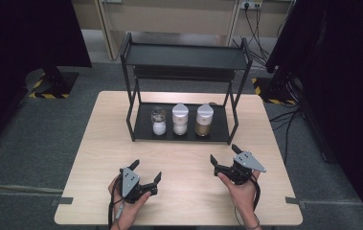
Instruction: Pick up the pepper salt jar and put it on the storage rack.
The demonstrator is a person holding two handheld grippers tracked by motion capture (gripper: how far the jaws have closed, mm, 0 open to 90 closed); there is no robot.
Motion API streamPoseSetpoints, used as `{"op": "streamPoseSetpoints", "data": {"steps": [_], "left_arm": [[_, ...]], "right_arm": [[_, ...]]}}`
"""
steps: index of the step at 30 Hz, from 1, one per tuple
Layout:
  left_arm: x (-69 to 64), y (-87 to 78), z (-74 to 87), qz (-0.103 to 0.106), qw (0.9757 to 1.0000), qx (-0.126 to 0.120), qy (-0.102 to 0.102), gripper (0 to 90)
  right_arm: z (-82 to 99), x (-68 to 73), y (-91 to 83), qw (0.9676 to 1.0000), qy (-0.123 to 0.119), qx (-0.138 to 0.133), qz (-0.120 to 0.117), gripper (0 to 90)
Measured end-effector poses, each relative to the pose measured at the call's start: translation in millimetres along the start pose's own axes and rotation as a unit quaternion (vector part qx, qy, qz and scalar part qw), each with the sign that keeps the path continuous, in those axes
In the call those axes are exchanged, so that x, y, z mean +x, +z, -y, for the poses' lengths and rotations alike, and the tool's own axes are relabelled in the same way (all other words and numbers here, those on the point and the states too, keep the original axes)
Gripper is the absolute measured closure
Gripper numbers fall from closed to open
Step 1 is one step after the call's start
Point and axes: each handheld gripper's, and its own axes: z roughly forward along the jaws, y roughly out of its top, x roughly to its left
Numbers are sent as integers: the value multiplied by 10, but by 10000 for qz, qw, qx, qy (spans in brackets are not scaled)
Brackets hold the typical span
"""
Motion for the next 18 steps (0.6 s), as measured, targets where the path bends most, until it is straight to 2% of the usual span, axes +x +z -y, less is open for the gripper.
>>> {"op": "streamPoseSetpoints", "data": {"steps": [18], "left_arm": [[-2, 0, 0, -5, 10000, 2, 6, 62]], "right_arm": [[106, -43, -135, 10000, 68, 14, 53, 60]]}}
